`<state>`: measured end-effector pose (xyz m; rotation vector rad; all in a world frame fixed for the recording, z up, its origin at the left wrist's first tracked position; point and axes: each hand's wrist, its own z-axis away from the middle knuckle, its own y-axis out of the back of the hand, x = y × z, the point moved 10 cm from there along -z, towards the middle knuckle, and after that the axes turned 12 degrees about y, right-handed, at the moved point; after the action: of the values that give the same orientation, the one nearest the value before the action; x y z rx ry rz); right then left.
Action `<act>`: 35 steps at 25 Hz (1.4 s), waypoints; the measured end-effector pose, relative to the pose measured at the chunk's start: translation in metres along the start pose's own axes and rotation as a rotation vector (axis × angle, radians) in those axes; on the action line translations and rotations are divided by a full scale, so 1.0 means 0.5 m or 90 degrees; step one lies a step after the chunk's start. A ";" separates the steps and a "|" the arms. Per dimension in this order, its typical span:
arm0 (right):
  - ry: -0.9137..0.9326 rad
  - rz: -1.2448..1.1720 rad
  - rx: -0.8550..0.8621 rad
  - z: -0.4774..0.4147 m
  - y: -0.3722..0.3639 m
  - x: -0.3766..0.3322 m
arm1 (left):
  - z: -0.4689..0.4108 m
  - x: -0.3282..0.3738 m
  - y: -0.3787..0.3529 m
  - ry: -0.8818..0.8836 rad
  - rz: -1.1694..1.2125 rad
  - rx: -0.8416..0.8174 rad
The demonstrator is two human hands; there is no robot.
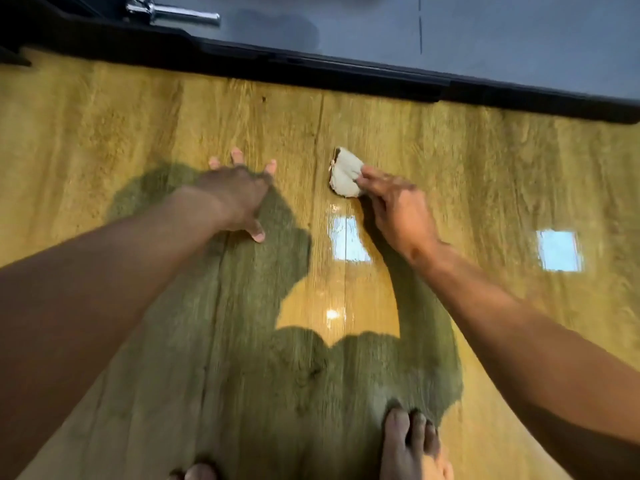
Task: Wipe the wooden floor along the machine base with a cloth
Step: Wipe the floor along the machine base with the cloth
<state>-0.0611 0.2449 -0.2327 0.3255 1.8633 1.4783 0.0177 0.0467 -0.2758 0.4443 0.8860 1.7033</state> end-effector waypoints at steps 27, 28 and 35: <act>0.297 -0.058 -0.124 0.386 -0.045 -0.183 | 0.056 0.120 -0.023 0.015 0.038 -0.006; 0.357 -0.056 -0.164 0.393 -0.044 -0.189 | 0.057 0.128 -0.022 0.010 0.047 -0.009; 0.140 -0.083 -0.070 0.186 -0.008 -0.044 | 0.063 0.144 -0.015 0.016 0.061 -0.013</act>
<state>0.0179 0.2992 -0.2354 -0.0130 1.9235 1.5697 0.0215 0.1253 -0.2713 0.4586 0.8762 1.8074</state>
